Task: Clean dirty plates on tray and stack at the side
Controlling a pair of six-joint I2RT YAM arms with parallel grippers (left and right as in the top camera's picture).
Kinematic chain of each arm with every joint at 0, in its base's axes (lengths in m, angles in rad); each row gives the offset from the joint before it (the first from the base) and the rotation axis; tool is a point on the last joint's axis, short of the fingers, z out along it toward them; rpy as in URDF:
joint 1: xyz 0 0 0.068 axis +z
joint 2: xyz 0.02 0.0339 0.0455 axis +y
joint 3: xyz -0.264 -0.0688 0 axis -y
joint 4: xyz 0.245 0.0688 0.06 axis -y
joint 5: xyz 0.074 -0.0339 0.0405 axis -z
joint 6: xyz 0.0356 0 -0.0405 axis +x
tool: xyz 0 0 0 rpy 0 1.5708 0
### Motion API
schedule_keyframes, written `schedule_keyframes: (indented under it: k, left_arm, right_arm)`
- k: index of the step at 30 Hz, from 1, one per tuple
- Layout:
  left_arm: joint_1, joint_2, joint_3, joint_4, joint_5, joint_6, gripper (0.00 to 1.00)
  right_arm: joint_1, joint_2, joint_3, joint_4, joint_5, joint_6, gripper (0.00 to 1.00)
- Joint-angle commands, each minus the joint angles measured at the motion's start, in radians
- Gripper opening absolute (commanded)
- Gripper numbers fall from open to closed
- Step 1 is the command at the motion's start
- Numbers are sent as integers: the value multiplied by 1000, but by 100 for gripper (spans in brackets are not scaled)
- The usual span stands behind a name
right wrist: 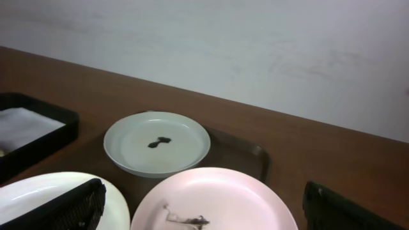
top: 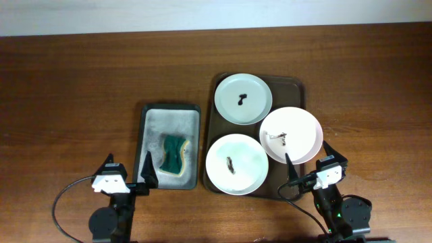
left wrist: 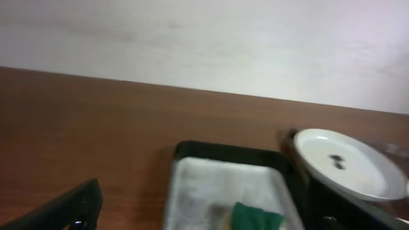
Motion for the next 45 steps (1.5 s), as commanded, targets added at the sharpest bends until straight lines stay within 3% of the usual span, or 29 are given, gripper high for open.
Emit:
schedule_keyframes:
  k: [1, 3, 6, 9, 12, 15, 20, 23, 27, 29, 33, 35, 37, 40, 41, 42, 44, 45]
  left_arm:
    - [-5, -3, -2, 66, 190, 16, 99]
    - [-5, -3, 37, 162, 237, 16, 99]
    - [-4, 38, 148, 107, 221, 21, 100]
    - [-4, 201, 328, -90, 224, 21, 99]
    - [-4, 427, 571, -253, 222, 120, 99]
    - [-4, 741, 903, -529, 225, 131, 99]
    - [-4, 1076, 1191, -876, 250, 130, 99]
    - [-4, 1164, 1201, -933, 356, 127, 99]
    - [-7, 1230, 1201, -963, 357, 129, 95]
    - [-38, 1238, 1201, -962, 351, 150, 93]
    - [-151, 1242, 1200, -959, 166, 158, 88]
    - [-187, 1242, 1200, -962, 152, 157, 87]
    - [-200, 1242, 1200, -961, 180, 157, 93]
    - [-200, 1243, 1200, -940, 177, 157, 93]
    - [-200, 1243, 1200, -941, 190, 157, 100]
    - [-200, 1243, 1200, -944, 203, 157, 100]
    - [-200, 1244, 1200, -937, 199, 157, 100]
    - [-200, 1252, 1199, -937, 194, 157, 91]
  right_arm:
    - [-3, -4, -5, 2, -92, -3, 99]
    - [-3, -4, 45, -16, -174, 6, 99]
    - [-3, 16, 192, -180, -217, 42, 99]
    - [-3, 129, 446, -438, -223, 43, 99]
    - [-3, 323, 715, -657, -222, 42, 99]
    - [-3, 629, 1034, -900, -223, 43, 99]
    - [-3, 996, 1313, -1101, -396, 42, 99]
    - [-3, 1132, 1318, -1138, -511, 43, 99]
    - [41, 1213, 1254, -1213, -341, 149, 99]
    - [115, 1210, 1139, -1164, -112, 354, 99]
    - [275, 1225, 835, -860, -86, 552, 99]
    - [277, 1240, 766, -771, -85, 593, 82]
    - [256, 1256, 748, -715, -57, 589, 53]
    - [254, 1332, 745, -678, -34, 549, 50]
    - [254, 1371, 745, -667, -34, 525, 50]
    - [254, 1420, 745, -645, -34, 513, 49]
    - [253, 1505, 746, -591, -41, 513, 40]
    - [253, 1534, 746, -568, -42, 513, 28]
